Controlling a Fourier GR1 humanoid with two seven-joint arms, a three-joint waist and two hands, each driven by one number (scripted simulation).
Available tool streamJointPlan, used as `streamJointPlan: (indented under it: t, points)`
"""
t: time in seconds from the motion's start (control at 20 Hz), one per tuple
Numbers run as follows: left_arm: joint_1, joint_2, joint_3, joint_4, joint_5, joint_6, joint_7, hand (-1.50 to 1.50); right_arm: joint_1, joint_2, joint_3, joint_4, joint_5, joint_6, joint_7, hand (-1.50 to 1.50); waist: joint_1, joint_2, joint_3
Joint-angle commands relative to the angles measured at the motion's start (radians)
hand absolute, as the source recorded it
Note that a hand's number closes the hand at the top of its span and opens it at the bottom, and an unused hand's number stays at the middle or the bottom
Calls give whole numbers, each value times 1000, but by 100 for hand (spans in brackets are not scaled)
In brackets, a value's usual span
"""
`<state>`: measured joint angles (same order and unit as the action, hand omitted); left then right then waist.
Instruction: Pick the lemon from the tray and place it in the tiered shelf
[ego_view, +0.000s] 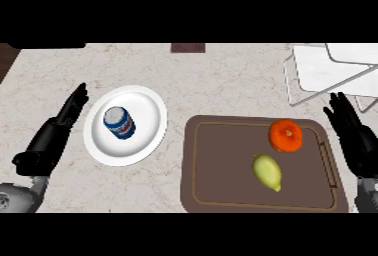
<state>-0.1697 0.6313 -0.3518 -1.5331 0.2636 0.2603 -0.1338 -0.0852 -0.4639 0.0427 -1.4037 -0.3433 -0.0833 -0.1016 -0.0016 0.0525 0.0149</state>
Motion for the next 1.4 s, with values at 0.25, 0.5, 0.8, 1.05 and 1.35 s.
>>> streamJointPlan:
  t: [0.25,0.5,0.8,1.05,1.35]
  points:
    - [-11,-125,-1,53,11,77,64,0,-31,17,-66,-148,-121,279,-388,-150,-21,-58,-11]
    - [5,-157,-34,47,34,51,74,0,35,76,-180,4,95,-133,-445,150,-31,-45,-14]
    - [-48,-222,-58,93,-5,74,92,0,12,306,-281,225,-130,74,-874,-150,-2,-46,-11]
    - [-57,-236,-47,145,-29,53,80,0,53,193,-213,365,-43,351,-997,-150,3,-48,-13]
    - [-28,-223,-21,120,-31,33,84,0,192,84,-139,112,123,239,-920,-150,-9,-56,-16]
